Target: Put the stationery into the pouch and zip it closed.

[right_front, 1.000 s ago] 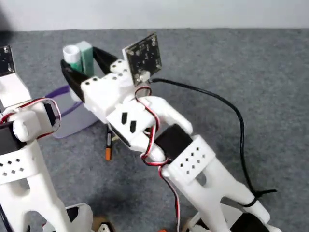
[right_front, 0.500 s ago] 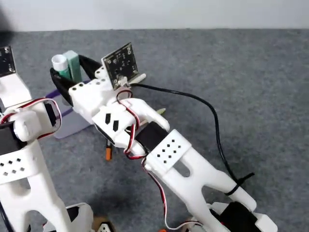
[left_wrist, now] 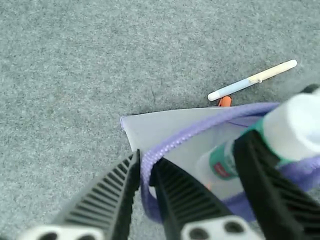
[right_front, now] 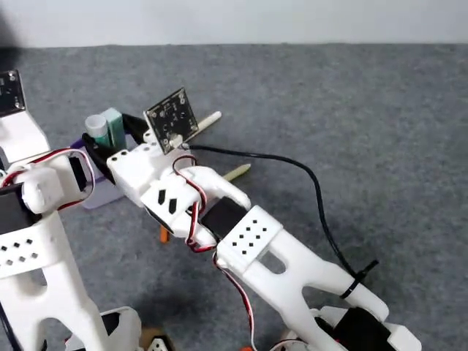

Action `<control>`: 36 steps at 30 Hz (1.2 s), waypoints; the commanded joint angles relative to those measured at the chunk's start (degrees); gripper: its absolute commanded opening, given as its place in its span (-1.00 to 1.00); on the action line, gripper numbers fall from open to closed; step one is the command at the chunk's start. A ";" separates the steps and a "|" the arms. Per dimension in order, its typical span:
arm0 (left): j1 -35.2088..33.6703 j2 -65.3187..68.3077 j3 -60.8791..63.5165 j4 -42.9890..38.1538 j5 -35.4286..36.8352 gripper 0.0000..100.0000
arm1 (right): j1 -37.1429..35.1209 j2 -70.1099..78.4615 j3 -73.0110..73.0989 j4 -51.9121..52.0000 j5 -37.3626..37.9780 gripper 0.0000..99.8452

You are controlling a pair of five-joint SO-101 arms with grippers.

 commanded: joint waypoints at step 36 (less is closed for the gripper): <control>-6.24 -5.45 -0.48 3.08 0.18 -0.97 | 21.49 5.14 -24.70 59.65 -26.73 -0.66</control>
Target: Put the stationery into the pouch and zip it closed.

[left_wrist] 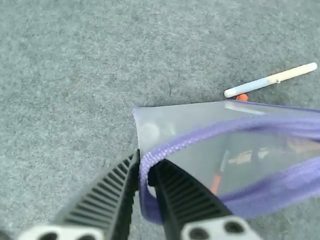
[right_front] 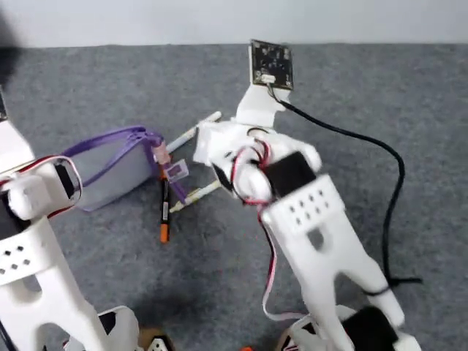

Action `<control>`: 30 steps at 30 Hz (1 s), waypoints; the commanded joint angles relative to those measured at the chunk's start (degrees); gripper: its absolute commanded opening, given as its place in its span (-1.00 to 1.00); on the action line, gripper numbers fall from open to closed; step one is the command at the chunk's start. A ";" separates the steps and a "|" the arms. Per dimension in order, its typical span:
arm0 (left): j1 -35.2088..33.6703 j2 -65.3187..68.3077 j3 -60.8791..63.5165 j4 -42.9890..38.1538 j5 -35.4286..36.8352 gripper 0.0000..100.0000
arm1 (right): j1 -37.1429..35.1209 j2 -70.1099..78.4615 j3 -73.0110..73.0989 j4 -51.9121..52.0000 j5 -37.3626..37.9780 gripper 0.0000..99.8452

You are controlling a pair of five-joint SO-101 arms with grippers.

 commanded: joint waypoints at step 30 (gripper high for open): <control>-0.35 -2.81 3.03 0.79 0.18 -0.97 | 7.60 65.27 -44.48 10.33 -8.70 -0.71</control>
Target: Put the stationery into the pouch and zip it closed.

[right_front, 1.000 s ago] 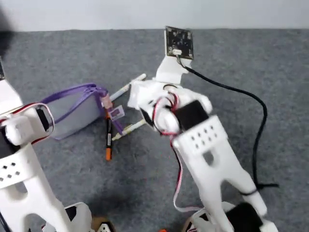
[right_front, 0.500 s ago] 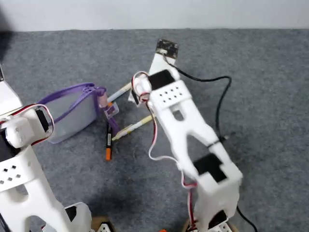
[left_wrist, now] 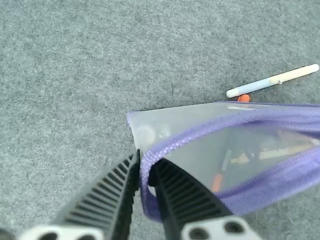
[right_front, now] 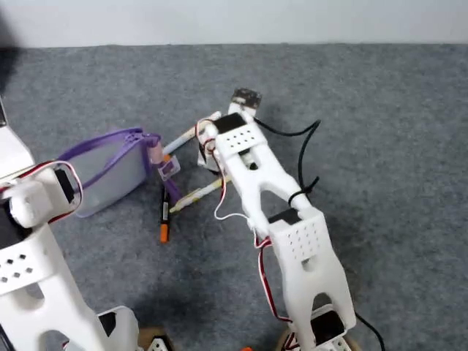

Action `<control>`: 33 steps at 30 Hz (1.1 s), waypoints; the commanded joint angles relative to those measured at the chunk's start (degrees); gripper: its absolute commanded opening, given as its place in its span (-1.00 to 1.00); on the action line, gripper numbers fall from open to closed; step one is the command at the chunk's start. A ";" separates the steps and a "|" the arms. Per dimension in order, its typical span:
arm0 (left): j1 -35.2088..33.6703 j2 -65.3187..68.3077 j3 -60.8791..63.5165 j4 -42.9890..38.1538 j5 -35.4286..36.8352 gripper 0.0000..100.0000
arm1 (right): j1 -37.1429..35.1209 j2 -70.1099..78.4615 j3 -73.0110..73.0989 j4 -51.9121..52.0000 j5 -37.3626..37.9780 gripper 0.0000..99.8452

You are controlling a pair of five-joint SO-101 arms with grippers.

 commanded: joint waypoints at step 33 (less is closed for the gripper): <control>0.18 -0.18 0.31 0.79 0.53 -0.97 | -12.26 -58.51 -5.63 24.04 28.57 -0.98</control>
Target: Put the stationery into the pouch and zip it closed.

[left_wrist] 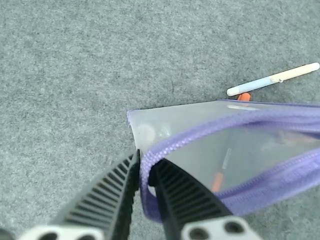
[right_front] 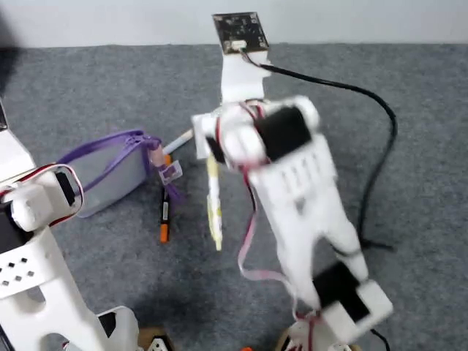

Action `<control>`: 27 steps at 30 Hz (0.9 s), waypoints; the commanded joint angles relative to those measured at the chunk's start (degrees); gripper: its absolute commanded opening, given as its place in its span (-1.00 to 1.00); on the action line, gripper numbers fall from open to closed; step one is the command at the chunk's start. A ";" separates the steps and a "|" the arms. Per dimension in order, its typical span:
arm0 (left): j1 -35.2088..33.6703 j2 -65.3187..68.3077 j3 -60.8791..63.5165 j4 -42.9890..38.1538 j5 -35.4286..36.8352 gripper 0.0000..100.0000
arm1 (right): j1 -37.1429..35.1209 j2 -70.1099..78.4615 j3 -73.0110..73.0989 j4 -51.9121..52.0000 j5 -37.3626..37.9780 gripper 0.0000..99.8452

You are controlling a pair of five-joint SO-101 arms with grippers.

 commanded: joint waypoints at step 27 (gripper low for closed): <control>0.18 0.26 -0.04 0.70 0.53 -0.97 | -17.27 -14.99 15.74 -64.84 19.60 -0.98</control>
